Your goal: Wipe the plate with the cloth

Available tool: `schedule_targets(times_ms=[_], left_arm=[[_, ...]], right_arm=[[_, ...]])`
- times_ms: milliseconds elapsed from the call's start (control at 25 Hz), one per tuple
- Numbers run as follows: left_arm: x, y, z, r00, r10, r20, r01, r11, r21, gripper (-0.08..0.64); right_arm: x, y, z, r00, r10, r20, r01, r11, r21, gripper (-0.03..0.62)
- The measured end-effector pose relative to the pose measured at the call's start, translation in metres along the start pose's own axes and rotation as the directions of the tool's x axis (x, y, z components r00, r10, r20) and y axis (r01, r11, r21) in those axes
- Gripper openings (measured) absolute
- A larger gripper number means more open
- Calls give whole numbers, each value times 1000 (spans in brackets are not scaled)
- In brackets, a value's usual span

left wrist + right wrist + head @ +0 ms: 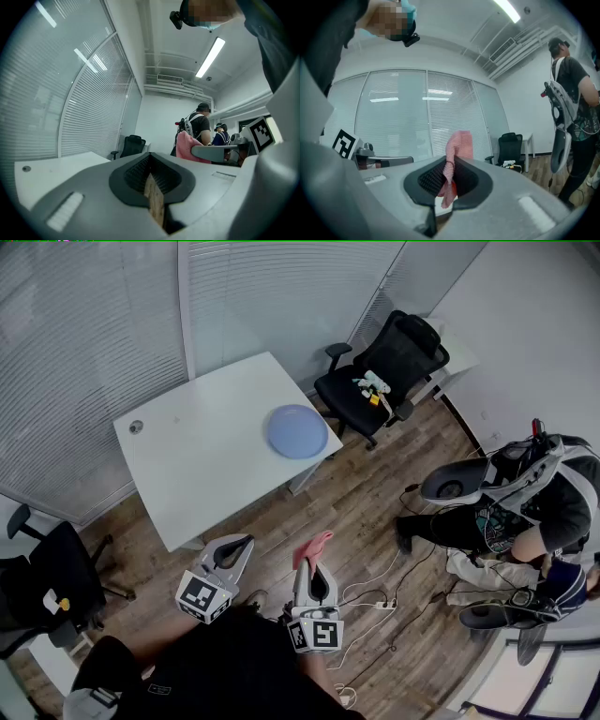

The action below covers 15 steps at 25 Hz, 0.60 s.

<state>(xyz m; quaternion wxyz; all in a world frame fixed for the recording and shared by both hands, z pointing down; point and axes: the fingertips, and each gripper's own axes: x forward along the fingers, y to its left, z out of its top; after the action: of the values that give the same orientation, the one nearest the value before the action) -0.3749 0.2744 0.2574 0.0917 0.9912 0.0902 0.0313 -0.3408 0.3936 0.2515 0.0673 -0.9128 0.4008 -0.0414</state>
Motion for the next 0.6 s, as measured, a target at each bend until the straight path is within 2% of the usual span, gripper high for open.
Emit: schedule_targets(times_ms=[280, 600], left_arm=[[-3, -1, -8, 1000, 1, 1, -1, 1000, 11, 2], [1, -9, -10, 1000, 18, -12, -18, 1000, 17, 2]], right_arm=[[-5, 0, -6, 1000, 9, 6, -9, 1000, 5, 21], [-8, -10, 4, 1000, 10, 27, -10, 999, 30, 23]])
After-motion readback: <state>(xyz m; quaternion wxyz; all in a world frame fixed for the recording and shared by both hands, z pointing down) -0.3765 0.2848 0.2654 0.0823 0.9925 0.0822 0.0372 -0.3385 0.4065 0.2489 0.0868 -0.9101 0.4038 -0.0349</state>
